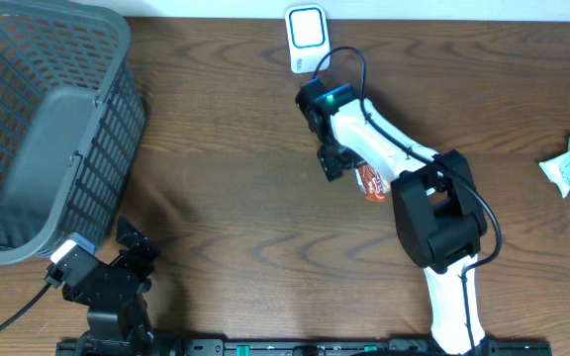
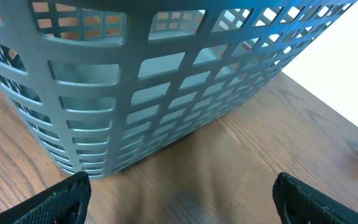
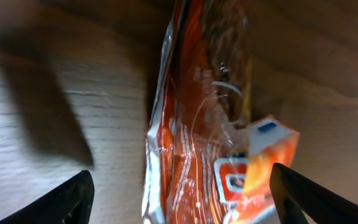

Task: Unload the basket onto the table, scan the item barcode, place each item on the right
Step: 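Reach the right gripper to the orange snack bag and grasp it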

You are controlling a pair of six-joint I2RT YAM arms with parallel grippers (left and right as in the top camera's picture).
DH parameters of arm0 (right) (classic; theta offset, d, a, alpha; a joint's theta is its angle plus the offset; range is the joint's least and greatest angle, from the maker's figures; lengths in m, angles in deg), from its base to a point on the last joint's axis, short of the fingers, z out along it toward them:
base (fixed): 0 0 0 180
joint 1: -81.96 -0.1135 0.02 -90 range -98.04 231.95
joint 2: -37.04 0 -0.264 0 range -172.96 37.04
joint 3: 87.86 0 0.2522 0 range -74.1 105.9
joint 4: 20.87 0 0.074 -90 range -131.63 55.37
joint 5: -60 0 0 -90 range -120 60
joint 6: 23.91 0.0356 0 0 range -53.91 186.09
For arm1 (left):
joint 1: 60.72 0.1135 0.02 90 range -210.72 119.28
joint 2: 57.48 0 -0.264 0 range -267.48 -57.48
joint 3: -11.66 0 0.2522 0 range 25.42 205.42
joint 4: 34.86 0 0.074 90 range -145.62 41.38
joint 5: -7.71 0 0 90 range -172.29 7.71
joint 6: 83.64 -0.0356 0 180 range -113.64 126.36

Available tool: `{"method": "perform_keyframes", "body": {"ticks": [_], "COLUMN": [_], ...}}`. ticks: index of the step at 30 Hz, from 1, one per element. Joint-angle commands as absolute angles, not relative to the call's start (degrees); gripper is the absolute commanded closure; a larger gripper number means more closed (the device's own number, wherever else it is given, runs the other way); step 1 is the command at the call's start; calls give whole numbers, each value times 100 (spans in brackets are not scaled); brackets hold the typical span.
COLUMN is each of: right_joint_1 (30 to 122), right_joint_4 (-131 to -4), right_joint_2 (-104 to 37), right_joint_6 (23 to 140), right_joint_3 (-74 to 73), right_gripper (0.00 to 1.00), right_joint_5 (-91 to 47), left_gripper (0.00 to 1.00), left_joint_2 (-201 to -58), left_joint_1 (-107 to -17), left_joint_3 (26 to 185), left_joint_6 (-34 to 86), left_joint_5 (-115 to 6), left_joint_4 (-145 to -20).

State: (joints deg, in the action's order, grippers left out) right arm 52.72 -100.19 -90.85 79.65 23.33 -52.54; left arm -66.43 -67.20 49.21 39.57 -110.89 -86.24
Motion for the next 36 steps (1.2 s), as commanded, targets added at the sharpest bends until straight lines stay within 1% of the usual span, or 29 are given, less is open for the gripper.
{"method": "perform_keyframes", "body": {"ticks": [1, 5, 9, 11, 14, 17, 20, 21, 22, 23, 24, 31, 33, 36], "right_joint_1": [5237, 5237, 5237, 5237, 5239, 5237, 5233, 5233, 5231, 5228, 5226, 5172, 5152, 5154], "right_joint_4": [-9818, -9554, -9416, -9359, -9287, -9248, -9248, -9248, -9250, -9254, -9267, -9694, -9989, -10463], "right_joint_2": [-9037, -9037, -9037, -9037, -9037, -9037, -9037, -9037, -9037, -9035, -9035, -8987, -8956, -8895], "right_joint_6": [7887, 7860, 7758, 7756, 7705, 7646, 7627, 7627, 7627, 7629, 7633, 7605, 7423, 6844], "right_joint_3": [2040, 1828, 1787, 1787, 1784, 1784, 1784, 1787, 1787, 1787, 1789, 2178, 2488, 2982], "right_gripper": [17, 17, 26, 28, 37, 42, 56, 58, 67, 87, 99, 99, 99, 99], "right_joint_5": [-5521, -5565, -5694, -5827, -5951, -5954, -5949, -5949, -5949, -5949, -5943, -5398, -4924, -3676], "left_gripper": [7, 7, 7, 7, 7, 7, 7, 7, 7, 7, 7, 7, 7, 7], "left_joint_2": [-6623, -6623, -6623, -6623, -6623, -6623, -6623, -6623, -6623, -6623, -6623, -6623, -6623, -6623], "left_joint_1": [-6733, -6733, -6733, -6733, -6733, -6733, -6733, -6733, -6733, -6733, -6733, -6733, -6733, -6733], "left_joint_3": [4936, 4936, 4936, 4936, 4936, 4936, 4936, 4936, 4936, 4936, 4936, 4936, 4936, 4936], "left_joint_6": [3966, 3966, 3966, 3966, 3966, 3966, 3966, 3966, 3966, 3966, 3966, 3966, 3966, 3966], "left_joint_5": [-11122, -11119, -11119, -11122, -11122, -11122, -11119, -11119, -11122, -11119, -11119, -11122, -11119, -11122], "left_joint_4": [-8631, -8631, -8631, -8631, -8631, -8631, -8631, -8631, -8631, -8631, -8631, -8631, -8631, -8631]}}
